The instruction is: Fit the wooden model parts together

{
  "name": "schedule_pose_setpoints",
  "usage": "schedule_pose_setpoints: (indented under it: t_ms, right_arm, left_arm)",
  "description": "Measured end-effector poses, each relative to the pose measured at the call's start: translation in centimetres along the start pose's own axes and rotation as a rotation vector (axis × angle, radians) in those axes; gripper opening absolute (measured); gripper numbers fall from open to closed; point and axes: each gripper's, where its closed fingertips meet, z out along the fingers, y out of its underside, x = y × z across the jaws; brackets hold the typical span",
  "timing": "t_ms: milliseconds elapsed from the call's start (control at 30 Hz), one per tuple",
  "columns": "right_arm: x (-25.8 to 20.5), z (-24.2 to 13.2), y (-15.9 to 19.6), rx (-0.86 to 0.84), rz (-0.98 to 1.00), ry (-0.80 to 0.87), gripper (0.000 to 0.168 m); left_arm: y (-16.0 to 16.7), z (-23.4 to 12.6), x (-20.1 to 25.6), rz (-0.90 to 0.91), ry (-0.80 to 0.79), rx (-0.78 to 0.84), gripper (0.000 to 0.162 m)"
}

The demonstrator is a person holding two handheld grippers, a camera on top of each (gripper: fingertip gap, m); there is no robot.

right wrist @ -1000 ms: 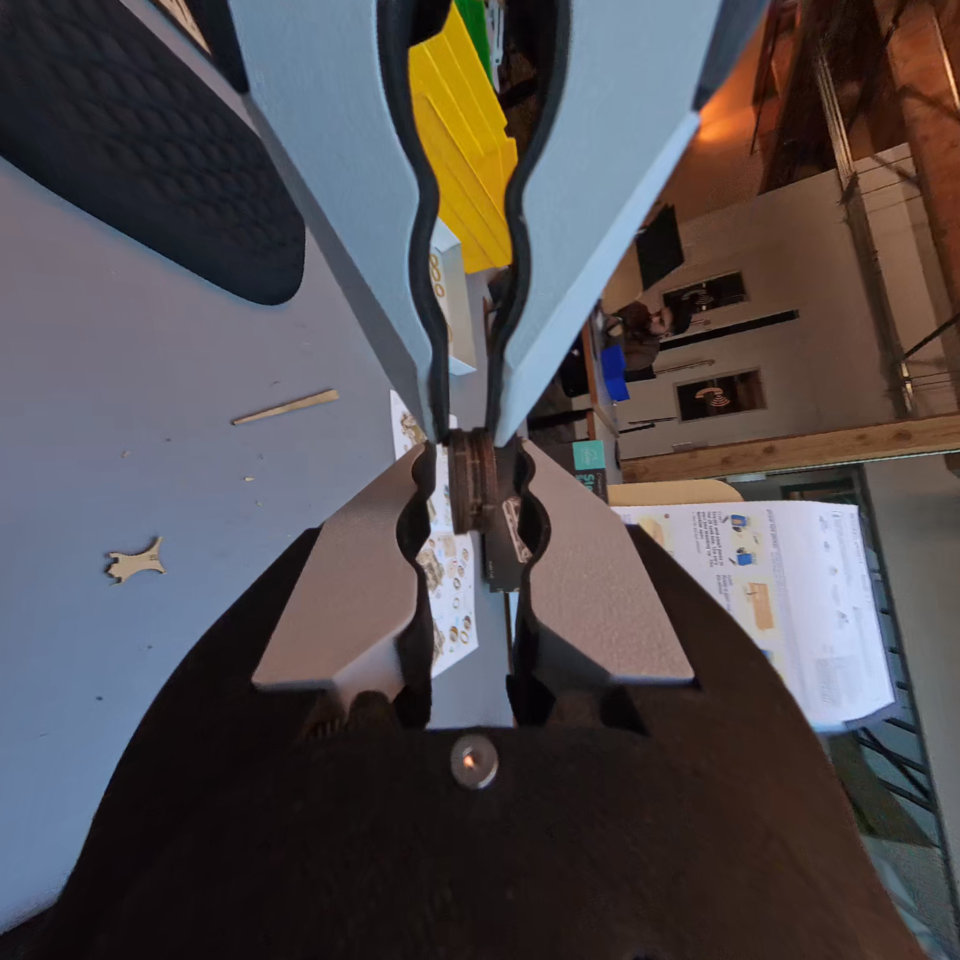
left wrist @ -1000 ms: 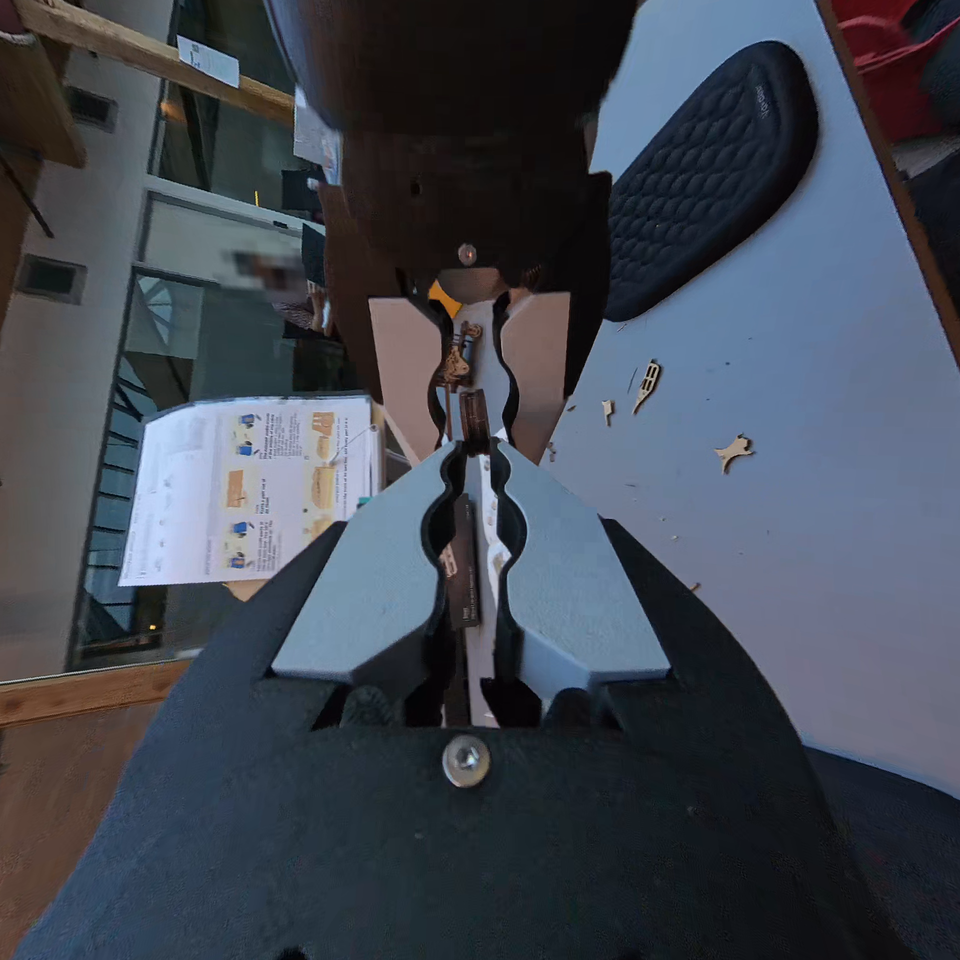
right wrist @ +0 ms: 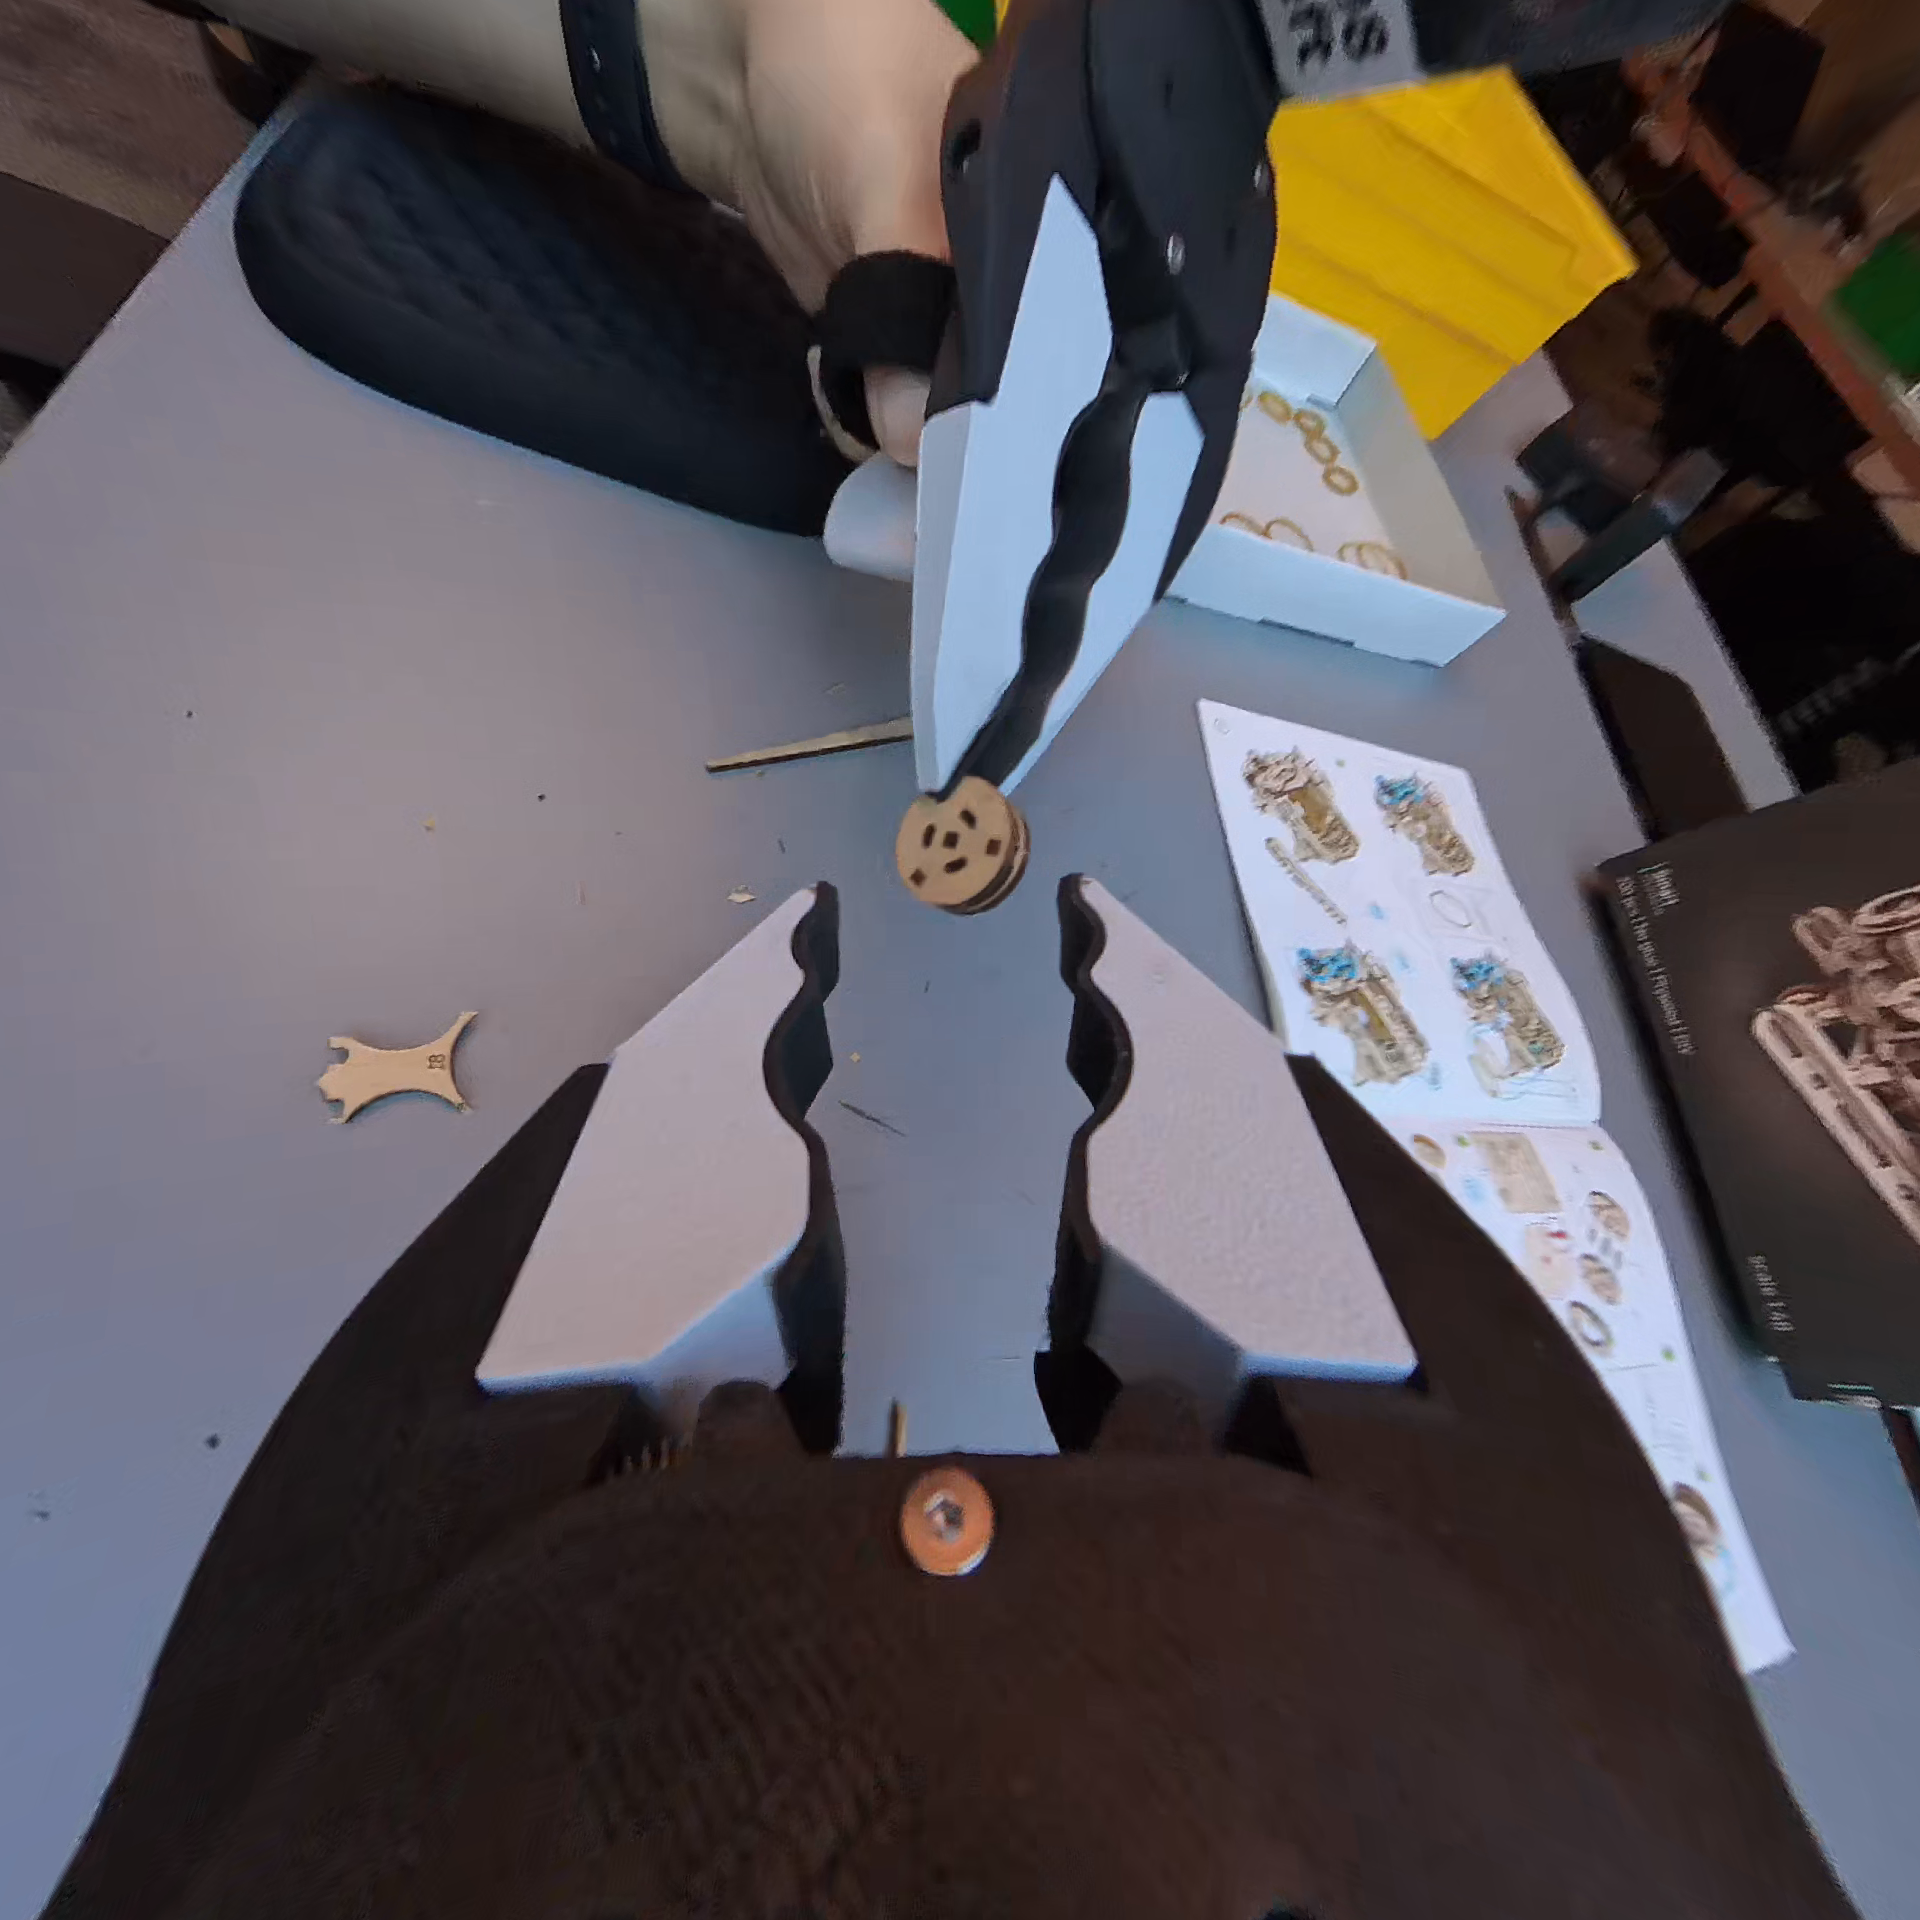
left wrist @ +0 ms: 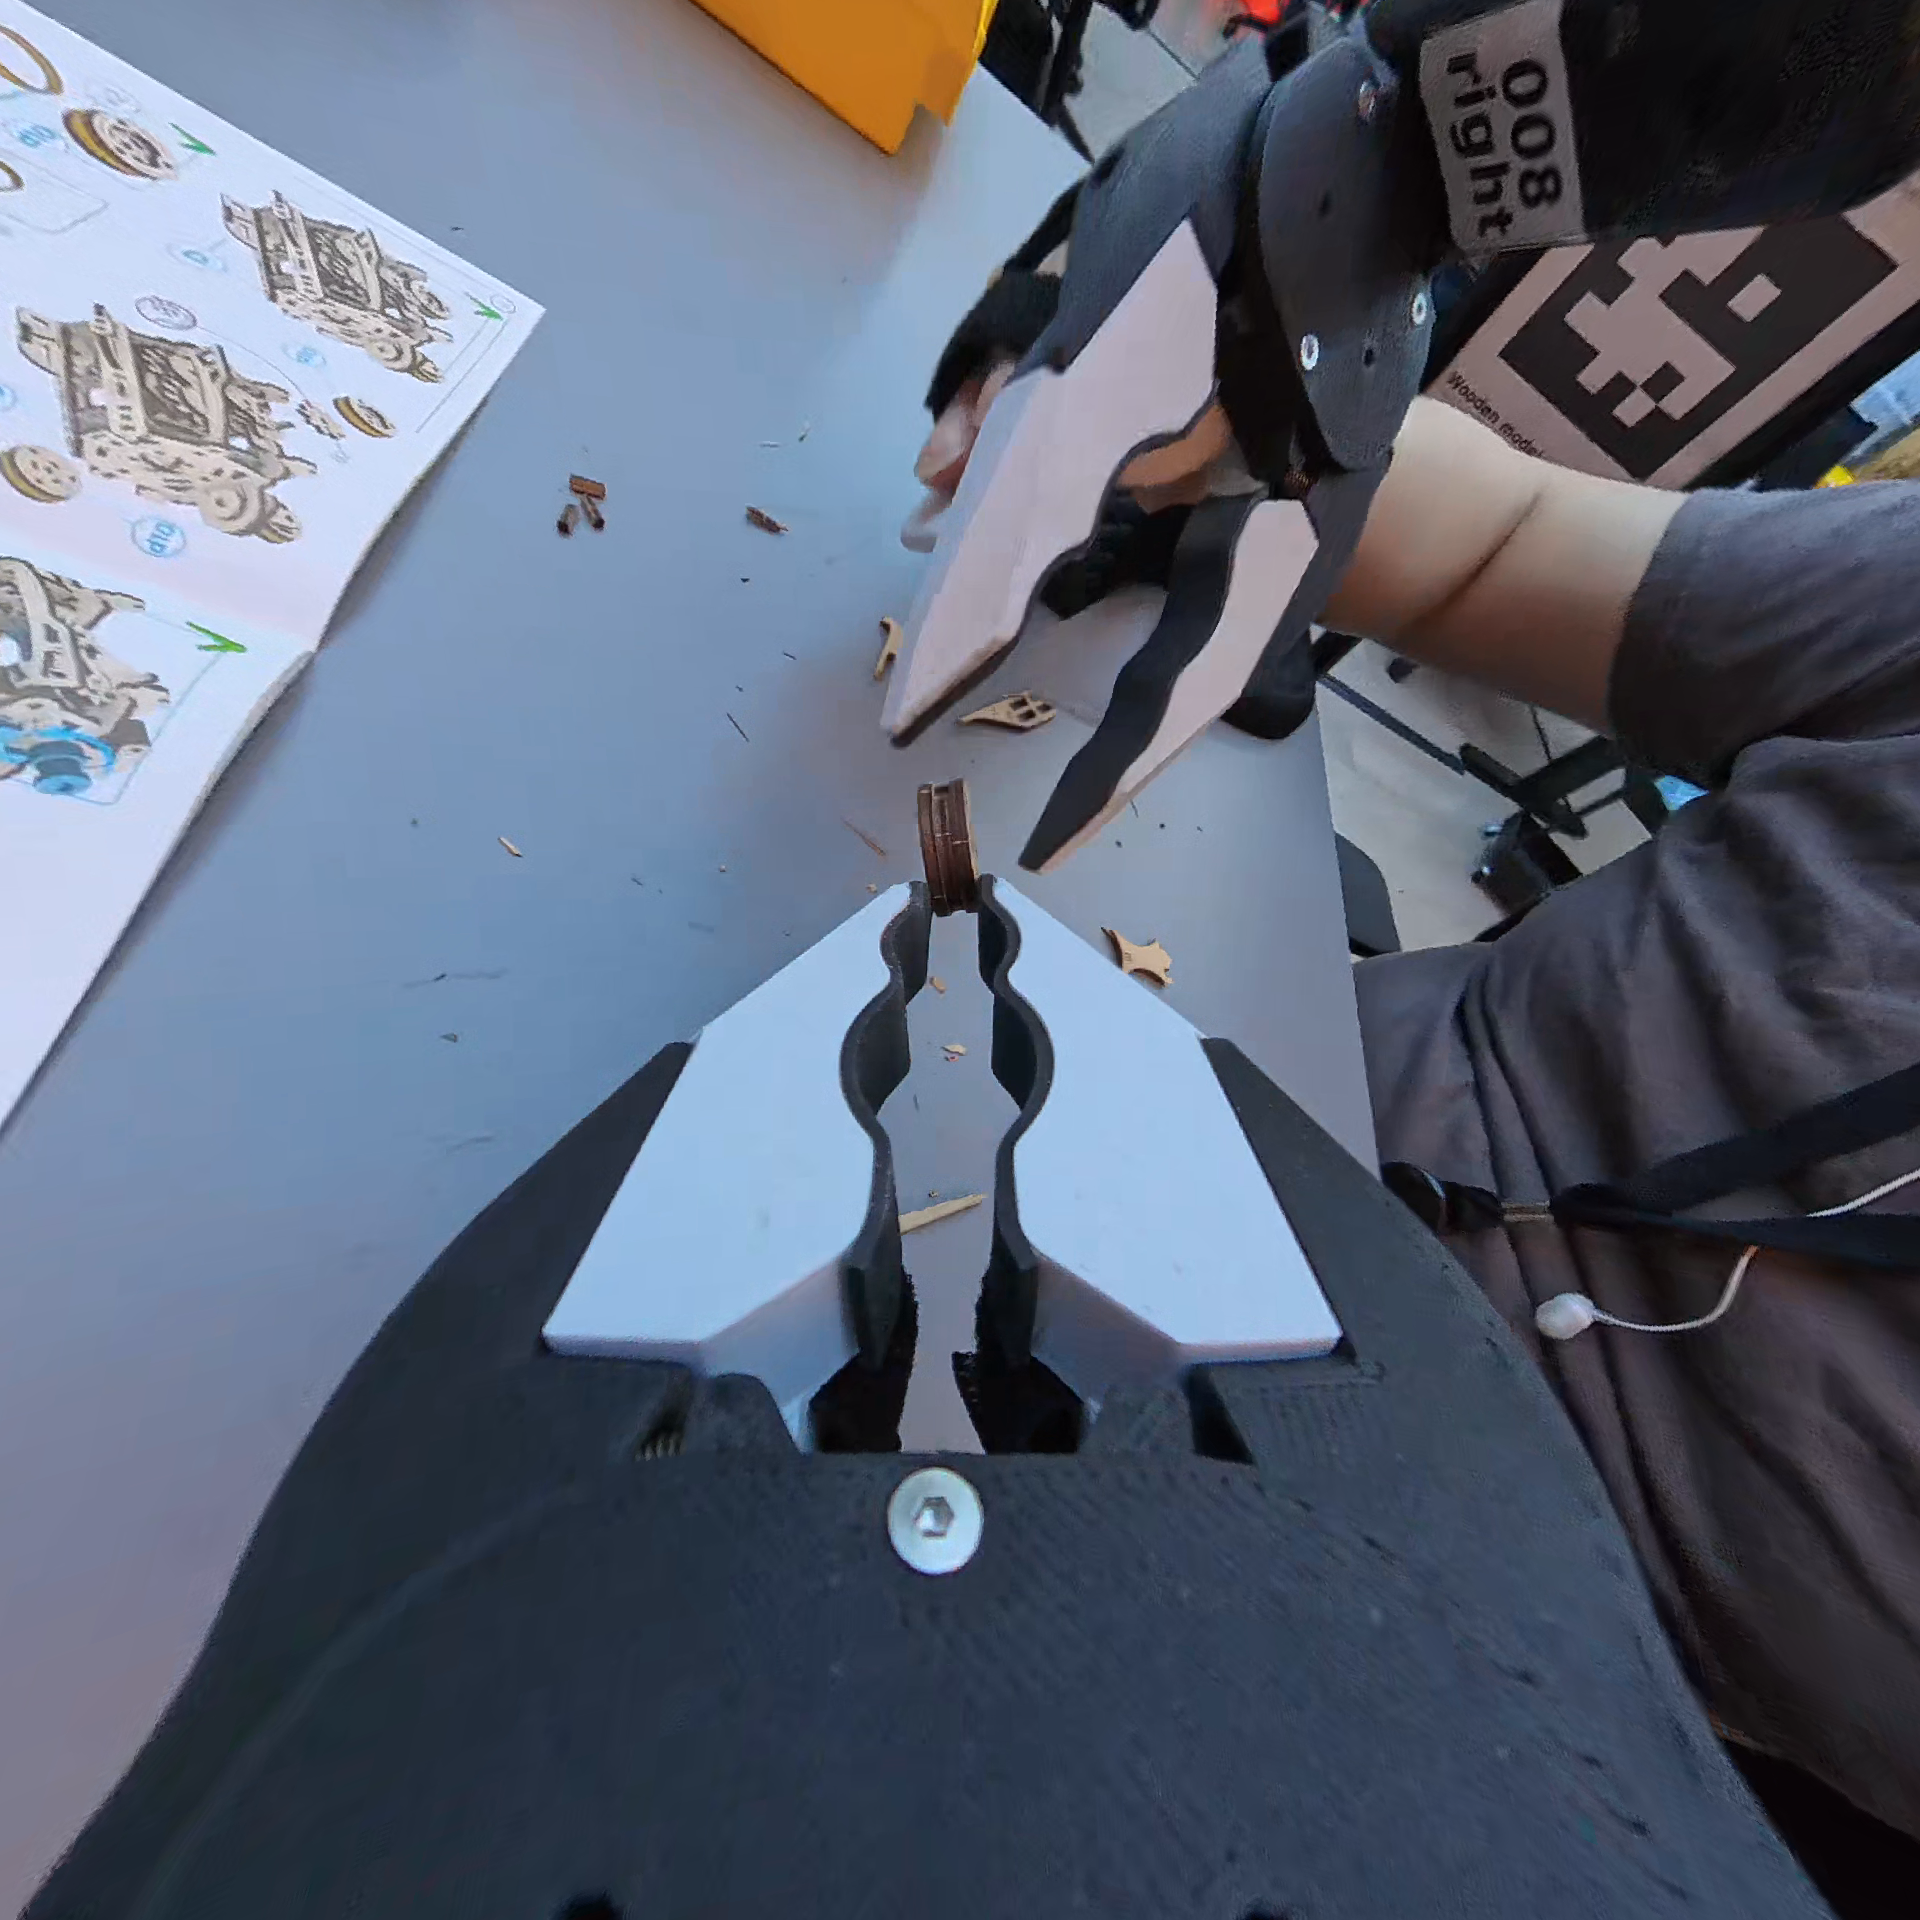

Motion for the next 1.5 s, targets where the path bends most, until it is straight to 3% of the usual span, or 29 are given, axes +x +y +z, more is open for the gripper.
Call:
schedule_pose_setpoints:
  t_ms: [67,200,333,400,500,633,733,933,1167,1300,1400,1500]
  right_arm:
    - [-0.2,0.8,0.4,-0.025,0.071,-0.039,0.045]
    - [-0.6,0.6,-1.1,0.096,0.188,-0.134,0.039]
    - [-0.3,-0.7,-3.5,0.210,0.118,-0.119,0.022]
    - [0.1,-0.9,-3.8,0.221,0.042,-0.053,0.008]
    - [0.2,-0.7,-3.9,0.219,-0.069,0.034,0.007]
    - [1.1,1.0,-2.0,0.064,-0.409,0.228,0.008]
    - [1.4,3.6,-0.3,-0.090,-0.634,0.283,0.008]
    - [2.7,7.0,0.7,-0.182,-0.685,0.269,0.009]
    - [1.2,6.3,1.7,-0.171,-0.463,0.101,0.019]
    - [0.8,5.6,1.7,-0.108,-0.158,0.032,0.020]
    - [2.0,6.2,1.1,-0.091,0.111,0.011,0.035]
    - [2.7,7.3,1.8,-0.142,0.249,-0.035,0.046]
  left_arm:
    - [-0.1,-0.4,0.0,0.116,-0.045,0.018,0.007]
    - [-0.6,-1.2,1.5,0.605,-0.196,0.043,0.007]
    - [-1.4,-1.8,2.6,0.873,-0.310,0.056,0.007]
    - [-1.4,-1.8,2.8,0.914,-0.321,0.054,0.007]
    - [-1.3,-2.1,2.5,0.905,-0.346,0.064,0.007]
    - [-1.7,-4.5,0.9,0.752,-0.385,0.110,0.044]
    - [-2.4,-7.0,1.1,0.619,-0.309,0.230,0.037]
    - [-2.5,-8.9,-0.5,0.602,-0.411,0.289,0.030]
    - [-1.9,-8.8,-2.3,0.566,-0.477,0.248,0.035]
    - [-2.3,-8.9,-1.8,0.574,-0.480,0.267,0.035]
    - [-2.6,-9.1,-1.4,0.589,-0.485,0.279,0.035]
    - [-2.4,-8.8,-1.3,0.591,-0.479,0.270,0.035]
